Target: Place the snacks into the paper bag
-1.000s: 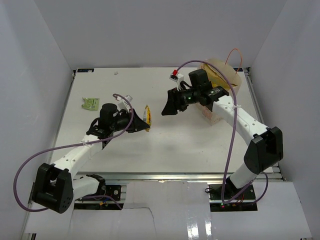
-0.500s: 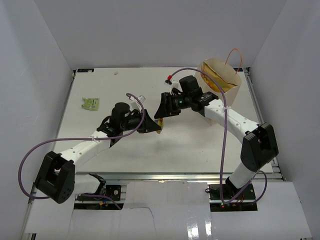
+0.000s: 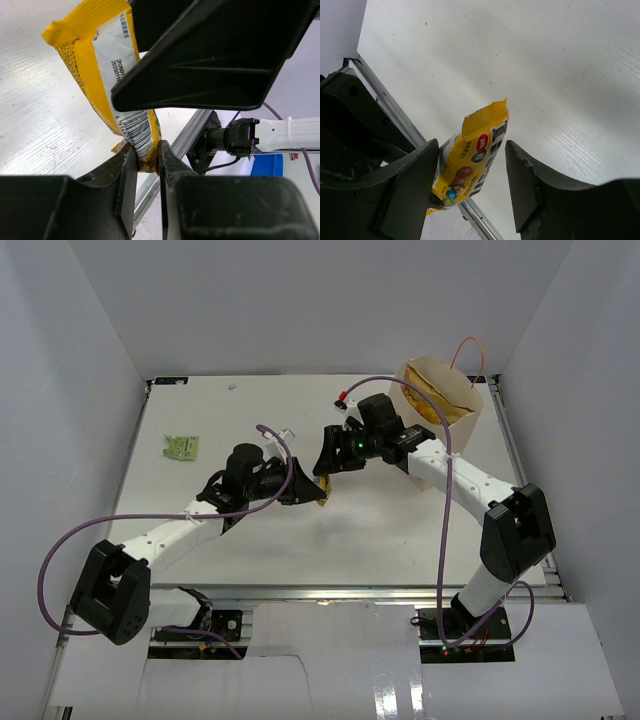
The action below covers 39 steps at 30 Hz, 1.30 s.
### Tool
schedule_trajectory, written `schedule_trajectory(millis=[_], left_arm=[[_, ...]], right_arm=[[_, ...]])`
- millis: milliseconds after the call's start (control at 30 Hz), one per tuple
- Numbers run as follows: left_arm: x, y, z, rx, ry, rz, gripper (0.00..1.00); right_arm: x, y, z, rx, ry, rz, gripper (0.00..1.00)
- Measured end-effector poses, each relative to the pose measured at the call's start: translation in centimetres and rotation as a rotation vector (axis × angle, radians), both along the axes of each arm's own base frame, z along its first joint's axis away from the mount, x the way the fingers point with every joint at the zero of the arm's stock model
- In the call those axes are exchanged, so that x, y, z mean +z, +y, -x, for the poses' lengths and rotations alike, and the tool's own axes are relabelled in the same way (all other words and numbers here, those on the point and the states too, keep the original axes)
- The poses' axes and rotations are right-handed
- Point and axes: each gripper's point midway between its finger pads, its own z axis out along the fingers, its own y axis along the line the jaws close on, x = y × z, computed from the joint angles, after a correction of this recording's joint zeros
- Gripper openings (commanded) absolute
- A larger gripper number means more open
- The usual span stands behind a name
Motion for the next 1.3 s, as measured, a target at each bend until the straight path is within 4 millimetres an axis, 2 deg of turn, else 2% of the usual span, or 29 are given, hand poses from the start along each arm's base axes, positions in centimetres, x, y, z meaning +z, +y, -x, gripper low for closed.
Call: schedule_trajectory(millis=[67,100,167,200,233,300,333,467,533,633,733,800,867,967,1067,1100,1167,1200,1300], left_arm=[[0.0,-0.3,0.1,-0.008,0.001,0.000,0.11],[0.0,-0.4,0.0,-0.010,0.002,-0.001,0.11],[-0.2,-0.5,0.0,-0.012,0.006,-0.004,0.13],[-0.2,-0.6,0.0,-0.012,0.008,-0.006,0.13],[-0.3,-0.5,0.0,-0.010,0.010,-0.008,0.17],[-0.6,-0.5,-0.1,-0.002,0.017,-0.015,0.29],[-0.6,-0.4,-0.2,0.002,0.017,-0.016,0.46],[-0.3,-0.4,-0.3,0.010,0.004,-0.015,0.76],[0.3,-0.3,-0.3,0.011,-0.022,-0.010,0.83],[2.4,0.1,0.0,0.014,-0.096,0.009,0.93],[5.3,1.0,0.3,0.040,-0.205,0.032,0.98],[7.3,1.9,0.4,0.080,-0.283,0.044,0.98],[9.0,2.7,0.6,0.111,-0.342,0.061,0.98],[8.7,3.8,0.9,0.154,-0.365,0.048,0.98],[6.6,4.4,0.9,0.181,-0.328,0.009,0.98],[5.8,4.6,0.9,0.189,-0.310,-0.008,0.98],[4.4,4.8,0.9,0.199,-0.282,-0.035,0.98],[3.9,5.0,0.9,0.204,-0.270,-0.047,0.98],[3.2,5.3,0.8,0.220,-0.248,-0.072,0.98]], right_arm=[[-0.3,0.1,-0.1,-0.001,0.004,0.003,0.54],[-0.5,0.1,-0.1,0.000,0.010,0.005,0.45],[-0.9,0.2,0.0,0.005,0.023,0.007,0.36],[-1.0,0.2,0.0,0.009,0.027,0.007,0.26],[-1.1,0.3,0.1,0.015,0.030,0.006,0.22],[-1.0,0.4,0.3,0.023,0.036,-0.001,0.15],[-0.9,0.4,0.3,0.028,0.034,-0.004,0.14],[-0.2,0.4,-0.2,0.042,0.005,-0.013,0.08],[0.4,0.2,-0.7,0.052,-0.026,-0.016,0.08],[2.2,-0.6,-2.4,0.054,-0.106,-0.021,0.08],[6.2,-2.5,-5.1,0.059,-0.248,-0.052,0.08],[10.1,-4.3,-6.6,0.083,-0.372,-0.088,0.08],[15.2,-6.8,-7.9,0.108,-0.541,-0.127,0.08],[23.5,-11.3,-9.1,0.071,-0.805,-0.138,0.08],[30.9,-16.0,-9.0,0.003,-1.044,-0.110,0.08],[32.7,-17.1,-8.8,-0.017,-1.103,-0.099,0.08],[35.3,-19.6,-8.6,-0.061,-1.196,-0.066,0.08],[35.9,-20.5,-8.7,-0.075,-1.221,-0.053,0.08],[35.1,-22.5,-10.1,-0.102,-1.225,-0.012,0.10]])
